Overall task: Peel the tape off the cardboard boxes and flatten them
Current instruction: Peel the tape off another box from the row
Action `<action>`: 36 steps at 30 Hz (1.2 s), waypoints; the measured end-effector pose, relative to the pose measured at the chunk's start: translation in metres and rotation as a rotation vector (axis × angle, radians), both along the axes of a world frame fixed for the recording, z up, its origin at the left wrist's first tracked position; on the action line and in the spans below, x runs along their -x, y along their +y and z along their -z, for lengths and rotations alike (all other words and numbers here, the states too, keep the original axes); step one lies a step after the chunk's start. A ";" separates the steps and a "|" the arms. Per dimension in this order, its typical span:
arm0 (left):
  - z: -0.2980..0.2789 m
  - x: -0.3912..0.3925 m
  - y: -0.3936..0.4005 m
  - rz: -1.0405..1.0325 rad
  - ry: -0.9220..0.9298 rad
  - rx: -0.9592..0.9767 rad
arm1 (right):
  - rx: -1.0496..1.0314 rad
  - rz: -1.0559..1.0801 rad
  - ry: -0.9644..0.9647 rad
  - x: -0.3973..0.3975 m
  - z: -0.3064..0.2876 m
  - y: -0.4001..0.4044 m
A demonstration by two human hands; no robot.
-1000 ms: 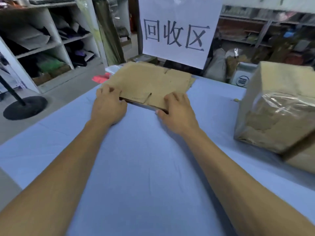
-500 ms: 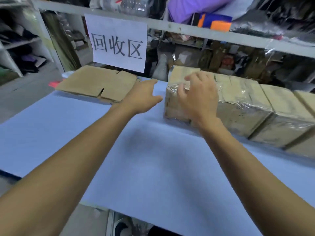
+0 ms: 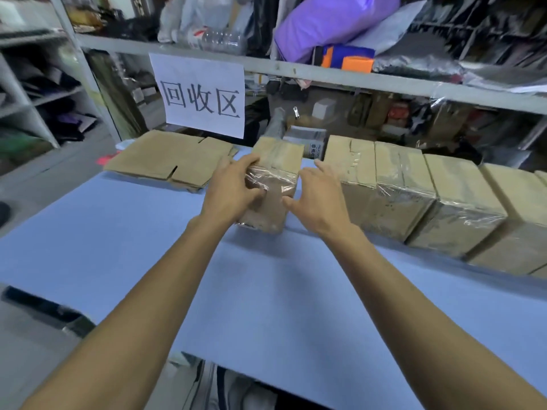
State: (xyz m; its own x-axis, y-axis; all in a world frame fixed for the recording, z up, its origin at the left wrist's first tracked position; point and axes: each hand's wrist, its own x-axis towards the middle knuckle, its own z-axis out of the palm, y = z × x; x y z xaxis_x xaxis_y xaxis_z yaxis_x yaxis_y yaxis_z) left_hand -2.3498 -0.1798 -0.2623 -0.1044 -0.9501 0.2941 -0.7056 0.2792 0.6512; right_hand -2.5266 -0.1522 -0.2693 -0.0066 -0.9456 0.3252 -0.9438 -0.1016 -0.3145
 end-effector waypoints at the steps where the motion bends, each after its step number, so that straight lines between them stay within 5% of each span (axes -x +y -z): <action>1: 0.000 -0.005 0.017 -0.017 0.038 0.002 | 0.005 -0.020 -0.031 -0.005 0.000 0.015; 9: 0.036 -0.003 0.163 -0.032 0.307 0.133 | 0.225 -0.152 -0.529 -0.015 0.037 0.153; 17: 0.047 0.006 0.235 0.098 0.300 0.184 | 0.526 -0.092 -0.422 0.005 0.044 0.238; 27: 0.035 0.020 0.254 0.034 -0.011 0.272 | 0.643 -0.203 0.029 0.034 0.040 0.249; 33: 0.032 0.019 0.252 0.082 -0.176 0.447 | 0.293 -0.307 -0.369 0.046 0.036 0.256; 36: 0.023 0.026 0.255 0.110 -0.334 0.400 | 0.319 -0.198 -0.473 0.032 0.042 0.258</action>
State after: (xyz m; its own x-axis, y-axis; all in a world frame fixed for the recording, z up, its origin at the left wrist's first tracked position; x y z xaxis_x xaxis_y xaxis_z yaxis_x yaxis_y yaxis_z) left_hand -2.3753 0.0757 -0.2851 -0.3473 -0.7486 0.5647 -0.8089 0.5438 0.2234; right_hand -2.5586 0.1057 -0.3110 -0.0538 -0.7999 0.5978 -0.6624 -0.4194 -0.6208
